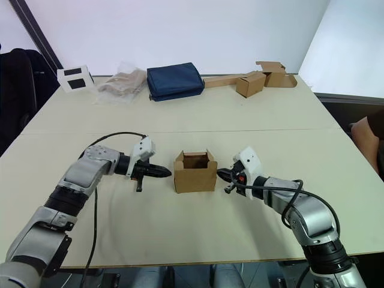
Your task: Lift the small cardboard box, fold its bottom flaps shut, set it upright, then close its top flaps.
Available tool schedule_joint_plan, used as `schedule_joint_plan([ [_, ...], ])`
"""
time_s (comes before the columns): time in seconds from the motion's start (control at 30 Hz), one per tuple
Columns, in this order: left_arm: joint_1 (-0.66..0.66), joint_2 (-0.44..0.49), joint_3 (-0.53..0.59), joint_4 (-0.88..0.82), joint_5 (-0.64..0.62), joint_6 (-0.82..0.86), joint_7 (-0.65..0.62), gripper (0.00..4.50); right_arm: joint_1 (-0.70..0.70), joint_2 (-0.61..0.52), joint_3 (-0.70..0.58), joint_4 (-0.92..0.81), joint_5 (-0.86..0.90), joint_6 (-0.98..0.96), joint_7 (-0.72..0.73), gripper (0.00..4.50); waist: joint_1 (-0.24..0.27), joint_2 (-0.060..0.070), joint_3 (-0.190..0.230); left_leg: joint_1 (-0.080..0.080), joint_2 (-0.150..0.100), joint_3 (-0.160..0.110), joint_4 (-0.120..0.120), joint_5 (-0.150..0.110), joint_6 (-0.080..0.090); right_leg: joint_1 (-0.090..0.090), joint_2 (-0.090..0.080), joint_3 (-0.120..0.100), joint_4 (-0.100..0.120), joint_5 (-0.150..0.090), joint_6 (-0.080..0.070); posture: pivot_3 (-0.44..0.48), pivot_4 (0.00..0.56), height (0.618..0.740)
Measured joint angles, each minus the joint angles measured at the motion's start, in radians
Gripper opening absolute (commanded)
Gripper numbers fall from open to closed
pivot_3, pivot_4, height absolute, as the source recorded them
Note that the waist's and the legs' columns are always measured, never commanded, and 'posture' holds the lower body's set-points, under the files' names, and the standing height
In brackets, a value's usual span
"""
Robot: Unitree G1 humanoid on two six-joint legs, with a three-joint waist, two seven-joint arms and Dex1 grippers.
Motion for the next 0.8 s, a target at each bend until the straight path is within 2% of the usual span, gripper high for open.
schedule_joint_plan([
  [0.13,-0.061,0.006,0.093,-0.023,-0.076,0.052,0.010,0.09,-0.044,0.044,-0.060,0.014,0.015,-0.065,0.019,0.00,-0.003,0.000,0.000,0.001,0.000,0.000,0.000,0.000,0.000,0.000,0.000,0.000,0.000,0.000,0.000,0.000,0.150,0.740],
  [0.23,-0.064,-0.006,0.104,-0.032,-0.114,0.084,0.014,0.09,-0.068,0.079,-0.073,0.036,0.034,-0.083,0.038,0.00,-0.003,0.000,0.000,0.001,0.000,0.000,0.000,0.000,0.000,0.000,0.000,-0.001,0.001,0.000,0.001,0.000,0.150,0.740],
  [0.5,-0.025,-0.035,0.075,-0.066,-0.134,0.123,0.013,0.09,-0.090,0.123,-0.039,0.146,0.026,-0.120,0.119,0.00,-0.001,0.000,0.000,0.001,0.000,0.001,0.000,0.000,0.000,0.000,0.000,-0.001,0.003,0.000,0.000,0.000,0.150,0.740],
  [0.67,0.017,-0.047,0.016,-0.085,-0.115,0.116,0.013,0.09,-0.055,0.130,0.001,0.153,-0.010,-0.162,0.159,0.00,-0.002,0.000,-0.001,0.003,0.000,0.000,0.000,0.000,0.000,0.001,0.000,0.000,0.004,0.000,0.000,0.000,0.150,0.740],
  [0.8,0.030,-0.053,0.010,-0.101,-0.110,0.110,0.027,0.09,-0.042,0.138,0.018,0.153,-0.044,-0.199,0.163,0.00,-0.002,0.000,-0.001,0.004,0.000,0.000,0.000,0.000,-0.001,0.001,0.000,0.000,0.006,0.000,0.000,0.000,0.150,0.740],
])
